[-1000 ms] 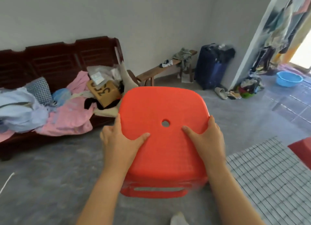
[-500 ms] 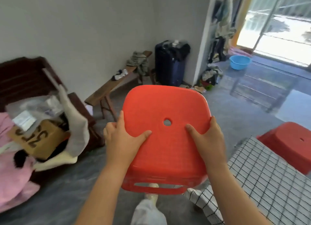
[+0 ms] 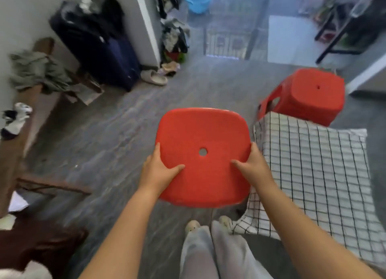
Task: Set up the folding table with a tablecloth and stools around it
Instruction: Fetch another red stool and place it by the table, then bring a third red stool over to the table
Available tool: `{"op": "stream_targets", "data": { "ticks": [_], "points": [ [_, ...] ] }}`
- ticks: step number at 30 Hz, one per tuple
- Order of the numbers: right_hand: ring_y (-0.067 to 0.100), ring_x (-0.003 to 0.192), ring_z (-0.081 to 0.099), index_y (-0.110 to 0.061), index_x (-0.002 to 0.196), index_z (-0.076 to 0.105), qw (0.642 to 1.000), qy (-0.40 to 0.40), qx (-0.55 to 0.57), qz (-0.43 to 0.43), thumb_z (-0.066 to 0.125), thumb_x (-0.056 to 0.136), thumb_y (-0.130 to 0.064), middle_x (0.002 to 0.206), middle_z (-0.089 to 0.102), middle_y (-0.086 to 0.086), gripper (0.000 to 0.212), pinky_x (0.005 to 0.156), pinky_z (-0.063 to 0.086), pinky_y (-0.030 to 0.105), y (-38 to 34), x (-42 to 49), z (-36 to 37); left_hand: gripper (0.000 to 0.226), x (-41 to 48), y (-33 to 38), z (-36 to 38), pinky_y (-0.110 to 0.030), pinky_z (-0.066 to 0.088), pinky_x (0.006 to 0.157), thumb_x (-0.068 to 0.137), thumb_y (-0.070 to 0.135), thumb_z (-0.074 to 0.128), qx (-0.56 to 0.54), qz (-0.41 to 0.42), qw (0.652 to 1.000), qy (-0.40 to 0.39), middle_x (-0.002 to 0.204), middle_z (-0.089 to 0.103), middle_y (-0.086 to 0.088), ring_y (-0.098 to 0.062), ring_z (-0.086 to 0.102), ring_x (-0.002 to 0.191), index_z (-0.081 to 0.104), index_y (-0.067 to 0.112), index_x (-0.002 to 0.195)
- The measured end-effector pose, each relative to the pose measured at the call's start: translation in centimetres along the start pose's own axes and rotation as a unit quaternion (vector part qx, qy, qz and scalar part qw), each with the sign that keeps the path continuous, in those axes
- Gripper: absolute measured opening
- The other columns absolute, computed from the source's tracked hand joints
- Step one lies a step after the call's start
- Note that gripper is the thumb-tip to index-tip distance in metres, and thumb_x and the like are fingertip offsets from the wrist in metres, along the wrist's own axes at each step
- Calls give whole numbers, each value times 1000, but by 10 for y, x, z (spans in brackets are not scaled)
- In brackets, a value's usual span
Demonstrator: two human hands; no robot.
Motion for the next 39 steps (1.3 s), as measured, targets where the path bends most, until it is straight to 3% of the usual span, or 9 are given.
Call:
{"op": "stream_targets", "data": {
  "ticks": [5, 10, 16, 24, 29, 32, 34, 39],
  "points": [
    [27, 104, 61, -18, 135, 33, 995, -30, -63, 68, 70, 78, -17, 118, 61, 5, 68, 88, 50, 42, 64, 75, 32, 111, 95, -26, 79, -36, 37, 105, 66, 45, 81, -12, 2, 997, -72, 146, 42, -9, -27, 44, 131, 16, 15, 151],
    [28, 105, 61, -17, 133, 34, 990, -63, -70, 105, 66, 79, -11, 117, 61, 6, 62, 91, 49, 47, 131, 135, 66, 118, 160, -60, 153, -39, 38, 106, 63, 46, 83, -22, -12, 993, -115, 147, 41, -7, -24, 45, 131, 10, 17, 151],
    [23, 105, 59, -20, 138, 32, 990, -72, -41, 111, 59, 79, -6, 121, 59, 5, 66, 90, 49, 40, 185, 169, 98, 113, 199, -88, 205, -38, 36, 108, 66, 44, 82, -15, -16, 993, -116, 149, 39, -6, -21, 43, 132, 13, 16, 151],
    [25, 112, 58, -29, 138, 29, 994, -49, -6, 98, 55, 68, -12, 126, 58, 2, 77, 95, 47, 49, 227, 194, 127, 110, 210, -117, 239, -41, 33, 109, 69, 46, 79, 35, -30, 993, -108, 152, 32, -8, -26, 36, 136, 11, 16, 151],
    [26, 122, 52, -19, 148, 23, 993, -49, -55, 94, 57, 78, -5, 138, 50, 5, 79, 99, 44, 40, 209, 189, 129, 108, 206, -110, 236, -46, 21, 115, 76, 54, 69, 111, -33, 984, -135, 158, 6, -17, -31, 15, 144, 4, 13, 151],
    [25, 134, 40, -12, 147, 30, 995, -16, -75, 67, 62, 84, -11, 145, 43, 6, 70, 108, 32, 35, 170, 173, 105, 104, 189, -78, 217, -52, 17, 114, 80, 62, 59, 172, -4, 975, -141, 159, -6, -14, -31, 4, 146, 0, 13, 152],
    [23, 138, 35, -7, 147, 31, 995, 7, -95, 38, 62, 90, -19, 148, 40, 10, 67, 111, 26, 31, 134, 158, 80, 100, 172, -44, 195, -52, 13, 113, 83, 63, 53, 190, 41, 973, -128, 159, -8, -12, -29, 0, 146, -1, 15, 152],
    [24, 143, 26, -4, 147, 30, 978, 65, -178, -83, 56, 94, -36, 153, 33, 12, 67, 118, 22, 37, 26, 98, 4, 95, 121, 68, 110, -49, 10, 115, 84, 65, 44, 204, 208, 955, -51, 159, -10, -11, -29, -2, 146, 0, 16, 152]
  ]
}}
Point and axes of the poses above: each hand's wrist, its own x-axis towards the middle knuckle, its own z-axis out of the palm, y = z × x, the point moved 4 cm from there along x, towards the middle knuckle
